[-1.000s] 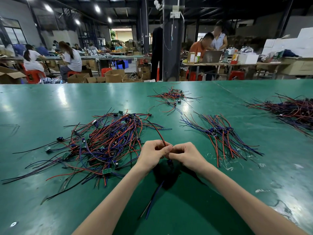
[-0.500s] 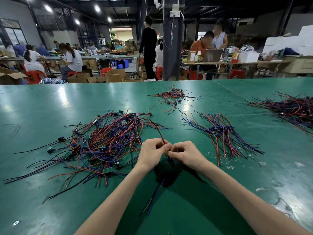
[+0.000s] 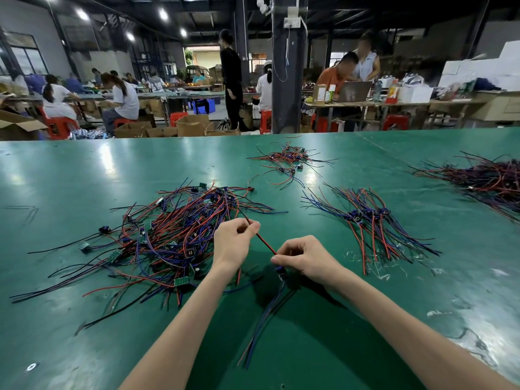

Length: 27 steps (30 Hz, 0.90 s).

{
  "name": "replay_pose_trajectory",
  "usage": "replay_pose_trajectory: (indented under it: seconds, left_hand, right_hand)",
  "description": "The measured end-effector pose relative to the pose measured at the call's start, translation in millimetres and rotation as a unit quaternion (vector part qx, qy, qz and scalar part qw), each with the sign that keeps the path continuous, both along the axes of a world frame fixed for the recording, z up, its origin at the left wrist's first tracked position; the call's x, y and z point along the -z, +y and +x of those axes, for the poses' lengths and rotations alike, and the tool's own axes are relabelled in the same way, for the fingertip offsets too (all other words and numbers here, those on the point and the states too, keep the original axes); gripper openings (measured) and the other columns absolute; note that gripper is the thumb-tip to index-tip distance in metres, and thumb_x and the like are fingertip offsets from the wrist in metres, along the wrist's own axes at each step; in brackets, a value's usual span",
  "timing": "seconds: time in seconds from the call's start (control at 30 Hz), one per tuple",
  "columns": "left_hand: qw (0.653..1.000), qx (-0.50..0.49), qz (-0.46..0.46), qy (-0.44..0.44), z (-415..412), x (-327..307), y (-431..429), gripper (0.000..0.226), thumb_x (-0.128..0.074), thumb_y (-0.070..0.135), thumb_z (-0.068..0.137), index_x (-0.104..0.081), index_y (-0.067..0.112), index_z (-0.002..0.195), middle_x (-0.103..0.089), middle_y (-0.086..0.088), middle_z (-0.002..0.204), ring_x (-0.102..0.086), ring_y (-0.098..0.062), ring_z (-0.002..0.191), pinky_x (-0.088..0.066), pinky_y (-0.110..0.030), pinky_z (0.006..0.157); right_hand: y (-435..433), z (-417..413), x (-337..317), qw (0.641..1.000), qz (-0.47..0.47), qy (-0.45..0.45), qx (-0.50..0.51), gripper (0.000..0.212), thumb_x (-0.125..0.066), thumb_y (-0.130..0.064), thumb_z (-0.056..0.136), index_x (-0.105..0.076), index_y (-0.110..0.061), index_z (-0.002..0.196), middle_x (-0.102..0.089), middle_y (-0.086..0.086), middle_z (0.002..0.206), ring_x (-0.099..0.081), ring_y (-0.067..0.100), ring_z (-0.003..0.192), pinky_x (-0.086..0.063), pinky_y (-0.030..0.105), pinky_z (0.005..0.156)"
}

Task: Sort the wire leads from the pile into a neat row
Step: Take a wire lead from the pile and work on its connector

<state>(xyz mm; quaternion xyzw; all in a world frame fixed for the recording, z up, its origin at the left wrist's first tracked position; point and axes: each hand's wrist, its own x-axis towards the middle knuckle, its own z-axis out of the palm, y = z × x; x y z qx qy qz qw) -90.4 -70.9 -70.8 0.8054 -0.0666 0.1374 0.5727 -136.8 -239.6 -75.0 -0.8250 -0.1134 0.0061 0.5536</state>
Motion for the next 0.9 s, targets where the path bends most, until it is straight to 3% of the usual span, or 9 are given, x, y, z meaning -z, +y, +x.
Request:
replay_pose_trajectory:
  seconds: [0.07,0.13,0.3,0.43,0.63,0.77,0.9]
  left_hand:
    - [1.000,-0.017,-0.004,0.000,0.9,-1.8,4.3,0.028,-0.068,0.021,0.087,-0.062,0.014,0.060,-0.057,0.003,0.060,-0.043,-0.012,0.055,-0.041,-0.031,0.063]
    - [1.000,-0.024,-0.004,-0.006,1.1,-3.3,7.0,0.028,-0.067,0.021,0.088,-0.062,0.015,0.061,-0.062,-0.001,0.066,-0.045,-0.012,0.057,-0.043,-0.032,0.064]
    - [0.998,-0.045,0.013,-0.041,0.0,-3.9,5.5,0.023,-0.066,0.020,0.089,-0.064,0.014,0.066,-0.051,0.010,0.053,-0.040,-0.003,0.045,-0.033,-0.020,0.053]
    - [0.997,-0.052,0.021,-0.060,-0.3,-3.2,5.4,0.029,-0.064,0.021,0.090,-0.060,0.012,0.063,-0.047,0.009,0.051,-0.038,-0.004,0.044,-0.031,-0.018,0.050]
    - [0.996,-0.073,-0.002,-0.052,3.9,-3.9,12.2,0.024,-0.060,0.025,0.093,-0.072,0.009,0.080,-0.041,0.013,0.037,-0.037,-0.004,0.038,-0.028,-0.015,0.043]
    - [0.997,-0.062,-0.020,-0.040,3.6,-3.4,10.3,0.020,-0.059,0.024,0.093,-0.074,0.013,0.085,-0.048,0.019,0.041,-0.042,0.001,0.043,-0.031,-0.014,0.049]
    - [0.998,-0.042,-0.037,-0.027,6.4,-2.0,9.2,0.019,-0.059,0.023,0.094,-0.075,0.013,0.089,-0.057,0.011,0.060,-0.044,-0.008,0.056,-0.041,-0.027,0.063]
  right_hand:
    - [0.0,-1.1,-1.1,1.000,0.004,0.003,-0.004,0.016,-0.076,-0.017,0.079,-0.072,-0.018,0.064,-0.068,0.017,0.068,-0.049,0.017,0.059,-0.037,0.029,0.059]
    - [-0.2,-2.1,-2.0,1.000,0.006,0.006,-0.006,0.015,-0.076,-0.017,0.080,-0.072,-0.018,0.065,-0.067,0.012,0.064,-0.047,0.015,0.057,-0.036,0.028,0.057]
    - [0.9,-2.0,-3.8,1.000,0.010,0.009,-0.010,0.014,-0.076,-0.019,0.080,-0.072,-0.017,0.067,-0.067,0.024,0.072,-0.044,0.019,0.060,-0.033,0.031,0.059]
    - [-1.6,-1.7,-4.2,1.000,0.007,0.011,-0.013,0.017,-0.076,-0.019,0.080,-0.071,-0.019,0.064,-0.061,0.006,0.061,-0.039,0.011,0.051,-0.031,0.023,0.050]
    - [-2.3,-2.0,-2.4,0.999,0.000,0.019,-0.031,0.016,-0.077,-0.020,0.079,-0.070,-0.018,0.065,-0.057,-0.002,0.055,-0.041,0.007,0.048,-0.033,0.017,0.048]
    - [-2.9,-2.0,-2.2,0.999,-0.004,0.025,-0.041,0.016,-0.078,-0.022,0.078,-0.070,-0.019,0.064,-0.059,0.000,0.057,-0.042,0.006,0.049,-0.034,0.017,0.049]
    - [-4.6,-3.3,-3.5,0.998,-0.005,0.041,-0.057,0.014,-0.077,-0.019,0.079,-0.070,-0.018,0.067,-0.063,0.006,0.063,-0.045,0.009,0.052,-0.035,0.018,0.050]
